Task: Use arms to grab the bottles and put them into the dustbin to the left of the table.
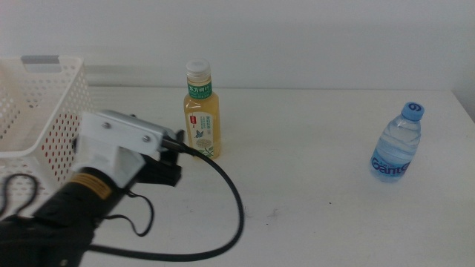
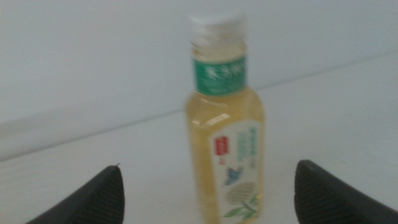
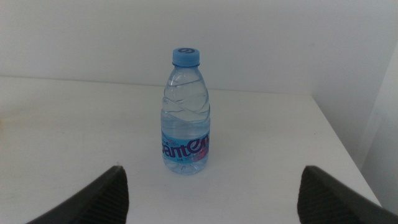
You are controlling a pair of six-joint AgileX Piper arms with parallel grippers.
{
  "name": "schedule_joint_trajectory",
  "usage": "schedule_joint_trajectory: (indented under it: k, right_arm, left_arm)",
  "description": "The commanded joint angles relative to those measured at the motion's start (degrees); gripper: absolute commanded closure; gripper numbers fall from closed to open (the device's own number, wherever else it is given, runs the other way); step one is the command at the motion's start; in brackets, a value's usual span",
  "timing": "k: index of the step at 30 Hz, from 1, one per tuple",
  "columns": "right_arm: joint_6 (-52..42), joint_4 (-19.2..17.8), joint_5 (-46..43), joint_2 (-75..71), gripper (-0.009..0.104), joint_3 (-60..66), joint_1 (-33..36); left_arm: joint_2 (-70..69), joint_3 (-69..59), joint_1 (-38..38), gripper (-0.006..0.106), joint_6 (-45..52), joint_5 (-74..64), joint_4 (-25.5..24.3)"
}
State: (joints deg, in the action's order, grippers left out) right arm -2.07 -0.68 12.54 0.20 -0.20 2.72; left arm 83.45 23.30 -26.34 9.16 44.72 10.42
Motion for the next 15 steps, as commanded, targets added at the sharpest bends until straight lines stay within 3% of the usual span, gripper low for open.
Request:
schedule_joint_trajectory:
  k: [1, 4, 15]
  right_arm:
    - [-0.32, -0.54, -0.45, -0.2, 0.016, 0.2, -0.46]
    - [-0.32, -0.54, -0.45, -0.2, 0.016, 0.2, -0.46]
    - [-0.32, -0.54, -0.45, -0.2, 0.016, 0.2, -0.46]
  left_arm:
    - [4.61, 0.61, -0.51, 0.007, -4.73, 5.55, -4.38]
    - [10.86, 3.15, -0.51, 0.007, -5.38, 10.38, -5.94]
    - [22.87, 15.51, -0.51, 0.007, -11.21, 8.16, -6.32]
